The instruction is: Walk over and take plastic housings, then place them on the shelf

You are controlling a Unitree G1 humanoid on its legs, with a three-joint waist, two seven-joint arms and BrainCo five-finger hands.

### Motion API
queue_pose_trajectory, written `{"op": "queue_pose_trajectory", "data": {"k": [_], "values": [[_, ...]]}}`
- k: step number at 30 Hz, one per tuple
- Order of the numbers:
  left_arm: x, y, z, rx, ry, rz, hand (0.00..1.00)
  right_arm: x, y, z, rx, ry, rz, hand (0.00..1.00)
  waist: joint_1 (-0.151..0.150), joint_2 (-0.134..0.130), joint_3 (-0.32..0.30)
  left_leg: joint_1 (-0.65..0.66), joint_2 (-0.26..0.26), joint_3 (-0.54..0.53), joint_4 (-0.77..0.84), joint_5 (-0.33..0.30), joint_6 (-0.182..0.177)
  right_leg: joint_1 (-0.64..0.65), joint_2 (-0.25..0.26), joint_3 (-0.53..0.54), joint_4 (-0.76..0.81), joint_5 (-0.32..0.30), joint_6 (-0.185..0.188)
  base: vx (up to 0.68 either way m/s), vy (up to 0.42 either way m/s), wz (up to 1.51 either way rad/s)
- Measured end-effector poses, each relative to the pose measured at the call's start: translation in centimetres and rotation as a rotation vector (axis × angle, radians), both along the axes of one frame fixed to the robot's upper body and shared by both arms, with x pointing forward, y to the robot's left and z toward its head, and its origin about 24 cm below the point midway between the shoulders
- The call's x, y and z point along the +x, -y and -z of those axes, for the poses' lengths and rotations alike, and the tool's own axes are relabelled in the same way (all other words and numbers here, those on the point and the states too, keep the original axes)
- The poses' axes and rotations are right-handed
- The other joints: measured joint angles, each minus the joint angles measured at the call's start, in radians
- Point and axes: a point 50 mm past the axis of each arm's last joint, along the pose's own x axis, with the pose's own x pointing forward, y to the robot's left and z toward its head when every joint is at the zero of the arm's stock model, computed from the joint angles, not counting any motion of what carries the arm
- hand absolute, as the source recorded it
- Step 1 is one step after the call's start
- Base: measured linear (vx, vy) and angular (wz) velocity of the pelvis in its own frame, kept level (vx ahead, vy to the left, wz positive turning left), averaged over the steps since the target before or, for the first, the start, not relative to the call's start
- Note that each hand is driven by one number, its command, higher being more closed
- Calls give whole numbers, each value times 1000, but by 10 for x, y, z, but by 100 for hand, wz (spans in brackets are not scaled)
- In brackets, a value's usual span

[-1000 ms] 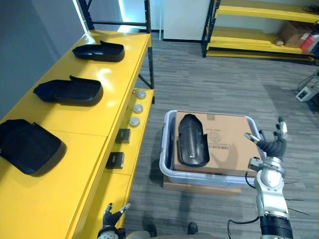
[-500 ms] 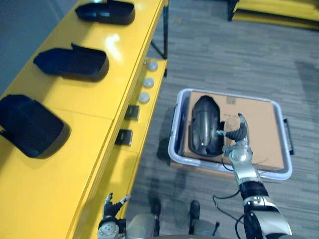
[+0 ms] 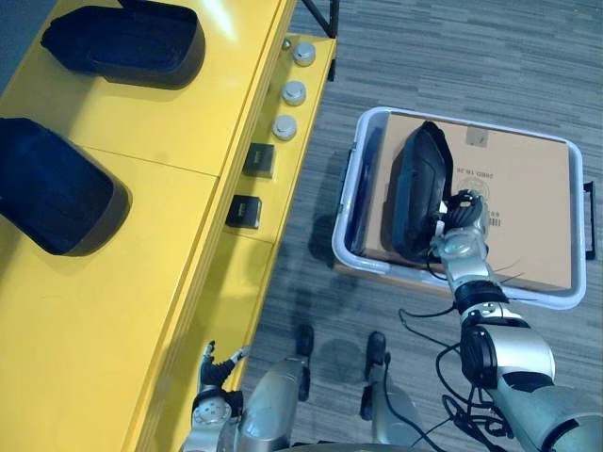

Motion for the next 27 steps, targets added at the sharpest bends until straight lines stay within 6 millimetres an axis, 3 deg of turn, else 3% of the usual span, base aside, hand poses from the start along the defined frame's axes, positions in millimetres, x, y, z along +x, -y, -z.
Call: {"op": "queue_pose_trajectory", "data": {"k": [5, 14, 20, 23, 27], "values": [[4, 3, -1, -9, 8, 10, 0, 1, -8, 4, 25, -9, -19, 100, 0, -4, 3, 8, 2, 2, -22, 13, 0, -5, 8, 1, -2, 0, -22, 7, -1, -2], [5, 4, -1, -14, 11, 12, 0, -3, -7, 7, 13, 0, -22, 100, -4, -18, 8, 75, 2, 5, -59, 14, 1, 46, 9, 1, -14, -1, -26, 3, 0, -1], [2, 8, -1, -27, 10, 14, 0, -17, -4, -3, -25, 118, -25, 100, -28, -23, 5, 116, 2, 0, -78, 14, 3, 79, 5, -1, -14, -1, -26, 20, 13, 2], [5, 11, -9, -36, 58, 18, 0, -29, -4, -14, -54, 219, -21, 100, -32, -39, -7, 125, 3, 8, -86, 16, 5, 80, 3, 3, -14, -1, -26, 5, 12, -10], [17, 20, -39, -51, 217, 60, 0, -46, -13, -22, -54, 325, -9, 100, -51, -56, -62, 135, 6, 13, -91, 16, 5, 86, 5, 5, -14, -1, -25, 0, 2, -3]]}}
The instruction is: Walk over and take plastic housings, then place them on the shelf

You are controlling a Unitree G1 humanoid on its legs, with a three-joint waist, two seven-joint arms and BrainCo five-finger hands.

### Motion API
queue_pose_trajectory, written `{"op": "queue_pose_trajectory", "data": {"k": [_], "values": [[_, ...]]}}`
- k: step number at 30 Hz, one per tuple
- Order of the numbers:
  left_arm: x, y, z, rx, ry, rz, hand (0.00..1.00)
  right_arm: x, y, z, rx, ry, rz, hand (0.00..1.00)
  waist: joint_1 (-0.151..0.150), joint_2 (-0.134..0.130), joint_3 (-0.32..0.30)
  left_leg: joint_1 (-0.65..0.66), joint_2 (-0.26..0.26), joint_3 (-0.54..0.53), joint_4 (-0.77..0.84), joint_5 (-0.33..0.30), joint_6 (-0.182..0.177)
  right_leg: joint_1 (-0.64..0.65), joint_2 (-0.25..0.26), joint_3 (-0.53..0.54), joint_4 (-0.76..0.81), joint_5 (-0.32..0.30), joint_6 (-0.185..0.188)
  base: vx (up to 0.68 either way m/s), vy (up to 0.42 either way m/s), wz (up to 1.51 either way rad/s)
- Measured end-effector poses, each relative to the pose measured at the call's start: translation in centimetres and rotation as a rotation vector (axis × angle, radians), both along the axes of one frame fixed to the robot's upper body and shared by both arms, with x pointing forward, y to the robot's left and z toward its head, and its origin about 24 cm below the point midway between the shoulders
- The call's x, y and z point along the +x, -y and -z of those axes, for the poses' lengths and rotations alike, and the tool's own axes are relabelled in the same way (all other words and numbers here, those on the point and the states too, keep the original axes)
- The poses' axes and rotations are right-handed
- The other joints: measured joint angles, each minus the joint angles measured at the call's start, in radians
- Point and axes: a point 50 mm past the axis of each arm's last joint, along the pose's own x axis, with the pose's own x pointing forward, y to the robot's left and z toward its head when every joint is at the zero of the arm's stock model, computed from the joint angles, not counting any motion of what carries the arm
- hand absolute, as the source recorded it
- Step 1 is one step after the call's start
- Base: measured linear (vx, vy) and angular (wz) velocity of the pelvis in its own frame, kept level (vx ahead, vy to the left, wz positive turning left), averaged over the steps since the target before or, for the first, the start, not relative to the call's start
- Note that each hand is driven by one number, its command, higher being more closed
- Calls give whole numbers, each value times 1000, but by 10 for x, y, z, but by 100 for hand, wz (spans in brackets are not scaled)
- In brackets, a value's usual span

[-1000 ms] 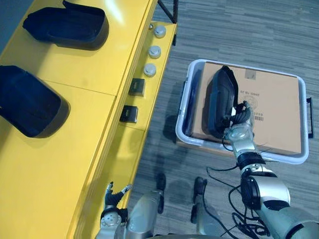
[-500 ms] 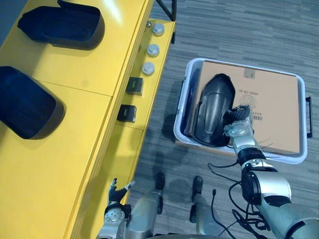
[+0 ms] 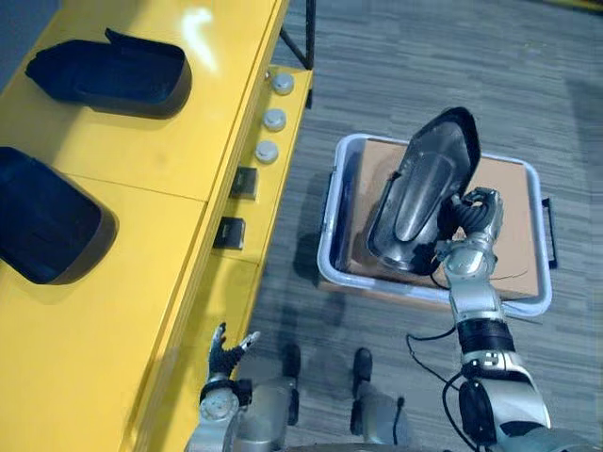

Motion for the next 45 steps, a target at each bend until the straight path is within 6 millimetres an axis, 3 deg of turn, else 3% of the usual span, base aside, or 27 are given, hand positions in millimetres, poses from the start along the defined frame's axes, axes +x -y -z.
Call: {"op": "queue_pose_trajectory", "data": {"k": [3, 5, 6, 10, 13, 16, 22, 26, 33, 34, 41, 42, 45], "values": [[16, 8, -32, -5, 158, 34, 0, -11, -10, -9, -26, 75, -3, 100, -5, 0, -32, 17, 1, -4, -3, 0, -1, 20, 0, -2, -4, -2, 2, -10, -5, 4], [27, 14, -60, -5, 289, 56, 0, -18, -15, -19, -45, 137, 2, 100, -5, -8, -48, 28, -8, -6, -12, -1, 0, 29, -10, -6, -3, -25, 18, -52, -20, 2], [32, 18, -83, -8, 393, 64, 0, -23, -21, -26, -65, 176, -2, 100, -6, -10, -64, 35, -10, -5, -25, 0, 0, 29, -12, -8, -1, -36, 25, -52, -36, 1], [37, 28, -142, -4, 660, 80, 0, -34, -39, -35, -139, 228, -37, 100, -32, -8, -104, 47, -6, -19, -31, 1, -2, 37, -9, -30, 13, -50, 22, -6, -28, 7], [43, 40, -181, 3, 844, 112, 0, -40, -50, -39, -172, 256, -63, 100, -32, -8, -119, 61, -5, -19, -30, 1, -2, 52, -8, -30, 10, -50, 22, 11, -3, 1], [46, 55, -206, 24, 969, 167, 0, -44, -63, -47, -176, 295, -107, 100, -33, -7, -134, 74, -6, -18, -32, 1, -2, 66, -9, -31, 11, -50, 22, 0, 0, 0], [47, 79, -216, 17, 1022, 266, 0, -47, -102, -52, -203, 332, -271, 100, -33, -9, -172, 96, -6, -18, -41, 1, -2, 82, -9, -31, 11, -50, 22, -5, 0, 0], [48, 98, -215, -8, 1017, 332, 0, -60, -141, -60, -184, 403, -425, 100, -32, -9, -183, 104, -7, -14, -59, 9, 4, 78, -10, -28, 11, -50, 22, -56, -5, -4], [56, 103, -207, 18, 976, 324, 0, -63, -140, -52, -154, 372, -419, 100, -33, -11, -230, 113, -7, -10, -77, 21, 1, 78, -10, -26, 10, -50, 22, -33, -7, -2], [58, 103, -208, 22, 975, 325, 100, -63, -140, -52, -148, 375, -415, 100, -34, -13, -231, 113, -6, -8, -78, 22, 0, 78, -10, -25, 10, -50, 22, -45, -8, -5], [64, 103, -198, 44, 934, 321, 100, -63, -137, -48, -162, 362, -426, 100, -32, -15, -267, 121, -5, 8, -100, 31, 2, 67, -8, -6, 10, -50, 22, -23, -5, -8], [65, 103, -196, 43, 925, 322, 100, -64, -137, -48, -172, 361, -431, 0, -35, -15, -273, 121, -6, 9, -100, 31, 2, 66, -8, -5, 10, -50, 22, 0, 0, 0], [69, 102, -182, 37, 847, 330, 100, -64, -138, -48, -176, 361, -453, 0, -35, -16, -285, 121, -6, 9, -100, 32, 2, 67, -9, -4, 10, -50, 22, 0, 0, 0]]}}
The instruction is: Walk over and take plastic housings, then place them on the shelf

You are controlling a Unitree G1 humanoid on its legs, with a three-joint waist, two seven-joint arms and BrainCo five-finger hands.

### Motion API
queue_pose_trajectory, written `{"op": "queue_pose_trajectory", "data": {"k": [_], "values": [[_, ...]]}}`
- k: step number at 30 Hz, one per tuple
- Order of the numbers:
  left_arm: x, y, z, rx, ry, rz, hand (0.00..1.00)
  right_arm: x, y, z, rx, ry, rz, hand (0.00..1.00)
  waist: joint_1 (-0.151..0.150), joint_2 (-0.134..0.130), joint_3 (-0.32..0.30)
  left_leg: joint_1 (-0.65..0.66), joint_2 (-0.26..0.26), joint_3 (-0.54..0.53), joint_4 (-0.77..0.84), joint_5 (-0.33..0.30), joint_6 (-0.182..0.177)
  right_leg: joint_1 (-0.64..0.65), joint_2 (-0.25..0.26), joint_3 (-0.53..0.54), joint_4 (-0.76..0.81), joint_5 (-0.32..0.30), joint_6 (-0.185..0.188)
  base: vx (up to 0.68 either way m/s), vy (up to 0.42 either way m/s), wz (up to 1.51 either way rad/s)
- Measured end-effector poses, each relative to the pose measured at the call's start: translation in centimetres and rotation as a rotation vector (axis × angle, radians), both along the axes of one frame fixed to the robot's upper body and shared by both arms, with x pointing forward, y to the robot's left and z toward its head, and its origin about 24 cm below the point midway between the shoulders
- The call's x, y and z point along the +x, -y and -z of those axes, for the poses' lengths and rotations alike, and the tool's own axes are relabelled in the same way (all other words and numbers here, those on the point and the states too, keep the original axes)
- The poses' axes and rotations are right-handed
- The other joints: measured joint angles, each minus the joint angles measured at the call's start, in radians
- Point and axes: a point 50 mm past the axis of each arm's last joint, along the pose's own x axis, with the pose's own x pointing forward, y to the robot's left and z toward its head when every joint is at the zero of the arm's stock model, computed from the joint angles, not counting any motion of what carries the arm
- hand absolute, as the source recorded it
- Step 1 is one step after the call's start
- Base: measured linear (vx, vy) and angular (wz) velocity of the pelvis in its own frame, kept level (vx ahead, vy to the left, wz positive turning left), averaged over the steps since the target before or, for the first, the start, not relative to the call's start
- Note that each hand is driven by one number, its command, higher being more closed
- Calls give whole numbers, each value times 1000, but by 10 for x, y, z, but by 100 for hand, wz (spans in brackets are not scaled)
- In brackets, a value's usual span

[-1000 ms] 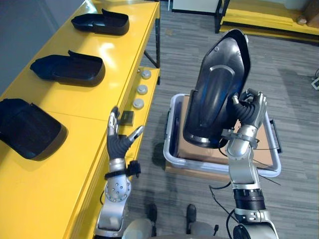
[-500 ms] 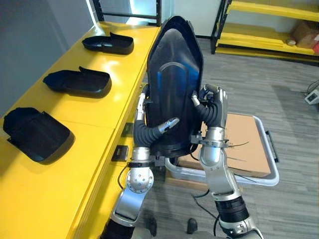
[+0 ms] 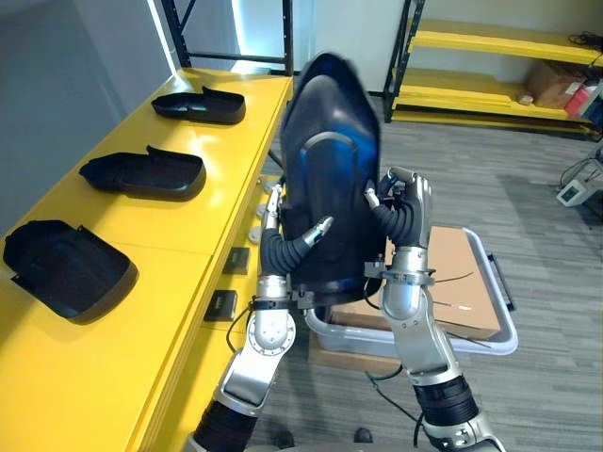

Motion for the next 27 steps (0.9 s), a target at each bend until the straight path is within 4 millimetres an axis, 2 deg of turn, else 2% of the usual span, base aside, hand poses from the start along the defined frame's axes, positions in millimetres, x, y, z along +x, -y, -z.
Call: {"op": "queue_pose_trajectory", "data": {"k": [3, 5, 14, 20, 23, 25, 26, 27], "values": [[4, -1, 20, 43, -109, 12, 100, -8, -10, -12, 12, 64, -63, 0, 0, 0, -1, 3, 0, -1, 0, 1, 1, 2, 0, 0, 1, 0, 0, 0, 0, 0], [3, -2, 24, 40, -133, 12, 100, -15, -17, -19, 8, 116, -115, 0, -2, 0, -1, 11, 0, -1, -1, 1, 1, 9, 0, 0, 1, 0, 0, -19, -3, 0], [1, -2, 28, 51, -155, 47, 100, -19, -20, -24, 51, 148, -209, 0, -1, -13, -15, 43, -2, -5, -48, 22, -1, 11, -3, -1, 23, -17, 4, -46, -7, 1], [2, -9, 25, 41, -138, 17, 100, -19, -9, -29, 152, 145, -310, 0, -1, -23, -22, 52, -2, -6, -67, 34, 3, 12, -2, -2, 20, -16, 7, -6, -3, 0], [-1, -20, 32, 33, -170, -29, 100, -25, 12, -45, 238, 227, -326, 0, -3, -24, -22, 52, -2, -6, -67, 34, 3, 14, -2, -3, 18, -16, 7, 7, -2, 1], [-4, -30, 39, 34, -201, -63, 100, -31, 36, -58, 303, 319, -284, 0, -9, -24, -22, 52, -2, -9, -68, 34, 3, 16, -3, -4, 18, -16, 7, 14, -10, 6], [-7, -42, 45, 33, -229, -113, 100, -33, 65, -62, 372, 381, -207, 0, -18, -24, -22, 55, -2, -13, -69, 34, 3, 20, -3, -6, 18, -16, 7, 2, -12, 7], [-8, -45, 47, 33, -236, -124, 100, -34, 74, -62, 398, 394, -180, 0, -20, -24, -22, 57, -2, -14, -70, 34, 3, 22, -3, -7, 18, -16, 7, -11, -16, 5]]}}
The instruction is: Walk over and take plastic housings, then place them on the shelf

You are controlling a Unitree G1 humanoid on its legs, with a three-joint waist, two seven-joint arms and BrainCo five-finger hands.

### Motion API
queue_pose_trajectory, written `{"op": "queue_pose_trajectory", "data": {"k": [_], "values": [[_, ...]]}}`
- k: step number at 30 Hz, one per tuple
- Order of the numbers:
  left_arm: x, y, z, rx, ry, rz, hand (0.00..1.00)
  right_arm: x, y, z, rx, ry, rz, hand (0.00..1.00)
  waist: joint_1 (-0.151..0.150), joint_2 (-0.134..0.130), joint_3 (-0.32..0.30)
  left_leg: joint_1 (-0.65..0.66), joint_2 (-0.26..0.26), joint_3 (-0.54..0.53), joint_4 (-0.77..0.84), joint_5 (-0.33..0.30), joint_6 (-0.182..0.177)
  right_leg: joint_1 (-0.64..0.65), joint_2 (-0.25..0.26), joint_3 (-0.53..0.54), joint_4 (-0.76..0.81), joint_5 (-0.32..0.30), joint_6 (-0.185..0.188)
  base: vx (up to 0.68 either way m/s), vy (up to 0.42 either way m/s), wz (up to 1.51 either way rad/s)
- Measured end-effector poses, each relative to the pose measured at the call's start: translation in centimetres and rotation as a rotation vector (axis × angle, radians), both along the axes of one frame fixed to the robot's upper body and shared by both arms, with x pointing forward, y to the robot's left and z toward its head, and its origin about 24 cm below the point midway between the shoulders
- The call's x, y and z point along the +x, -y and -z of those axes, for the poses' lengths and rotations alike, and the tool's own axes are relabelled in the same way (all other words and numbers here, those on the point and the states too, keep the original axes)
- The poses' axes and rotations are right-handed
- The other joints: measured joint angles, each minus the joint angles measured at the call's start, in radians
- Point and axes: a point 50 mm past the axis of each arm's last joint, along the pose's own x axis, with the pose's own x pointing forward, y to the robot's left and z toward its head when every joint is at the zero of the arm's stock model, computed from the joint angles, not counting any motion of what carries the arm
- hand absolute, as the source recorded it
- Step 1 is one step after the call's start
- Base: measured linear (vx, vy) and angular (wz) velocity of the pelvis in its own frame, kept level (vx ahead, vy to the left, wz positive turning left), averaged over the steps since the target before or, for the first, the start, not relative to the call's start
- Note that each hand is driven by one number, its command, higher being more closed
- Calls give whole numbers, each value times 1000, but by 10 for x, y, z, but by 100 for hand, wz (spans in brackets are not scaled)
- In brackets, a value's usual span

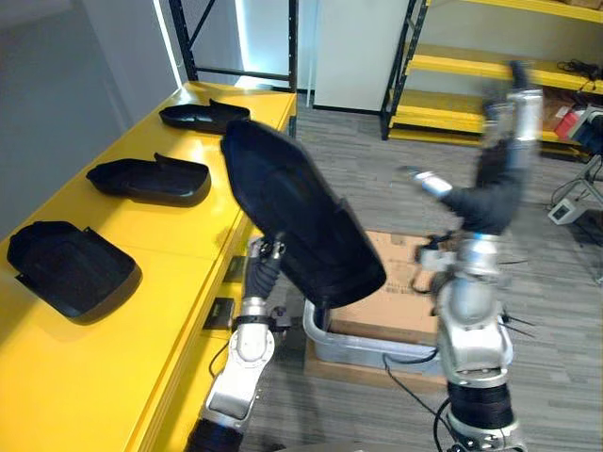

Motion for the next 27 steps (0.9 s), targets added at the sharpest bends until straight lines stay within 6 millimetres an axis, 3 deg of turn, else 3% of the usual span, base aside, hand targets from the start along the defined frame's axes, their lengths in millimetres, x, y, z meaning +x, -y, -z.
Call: {"op": "queue_pose_trajectory", "data": {"k": [4, 7, 9, 12, 13, 14, 16, 19, 21, 25, 27], "values": [[-4, -19, 3, -1, -11, -81, 100, -15, 54, 13, 148, 2, 155, 0, -6, 0, 1, 9, -1, -6, -9, -1, 0, 7, -1, -11, 0, -8, 1, -24, -16, 3], [-13, -28, -3, -18, 13, -126, 100, -25, 89, 46, 260, -103, 269, 0, -19, 1, 2, 6, 1, -11, -12, -2, -3, 6, -1, -20, 0, -13, 3, -19, -26, 7], [-19, -35, -6, -33, 27, -164, 100, -26, 107, 90, 318, -302, 349, 0, -30, 4, 3, 4, 2, -11, -11, -2, -3, 5, 0, -20, -2, -14, 3, 0, 0, 0], [-23, -40, -8, -34, 34, -186, 100, -34, 119, 148, 363, -586, 409, 0, -31, 10, 8, 2, 2, -11, -9, -2, -2, 5, 0, -20, -4, -14, 3, 0, 0, 0], [-27, -42, -11, -35, 48, -192, 100, -44, 122, 187, 402, -775, 424, 0, -31, 16, 15, 0, 2, -12, -9, -3, -2, 5, 0, -21, -5, -14, 3, 5, -17, 3], [-29, -42, -12, -36, 53, -195, 100, -49, 121, 201, 424, -840, 430, 0, -31, 18, 18, 0, 2, -12, -8, -3, -2, 5, 0, -22, -5, -14, 3, 5, -15, 3], [-38, -44, -17, -44, 71, -207, 100, -74, 113, 251, 526, -1060, 427, 0, -30, 28, 25, -1, 3, -13, -4, -7, -2, 9, 0, -25, -4, -17, 5, 5, -18, 5], [-48, -48, -22, -51, 96, -217, 100, -108, 93, 299, 652, -1272, 406, 0, -28, 29, 34, -5, 4, -21, 34, -32, -2, 29, -3, -45, 4, -29, 6, 2, -20, 15], [-54, -50, -23, -53, 101, -230, 100, -123, 82, 320, 682, -1398, 369, 0, -22, 30, 46, -6, 5, -26, 59, -61, -10, 44, -5, -49, 22, -46, 6, -32, -15, 11], [-62, -52, -26, -51, 105, -228, 100, -140, 59, 343, 672, -1565, 258, 0, 1, 30, 49, -8, 5, -53, 84, -89, -7, 50, -16, -80, 64, -82, 8, -12, -12, 25], [-63, -53, -28, -54, 121, -230, 100, -144, 41, 353, 642, -1656, 175, 0, 30, 26, 64, -29, 1, -96, 134, -108, -15, 65, -20, -135, 90, -104, 7, 21, -34, 61]]}}
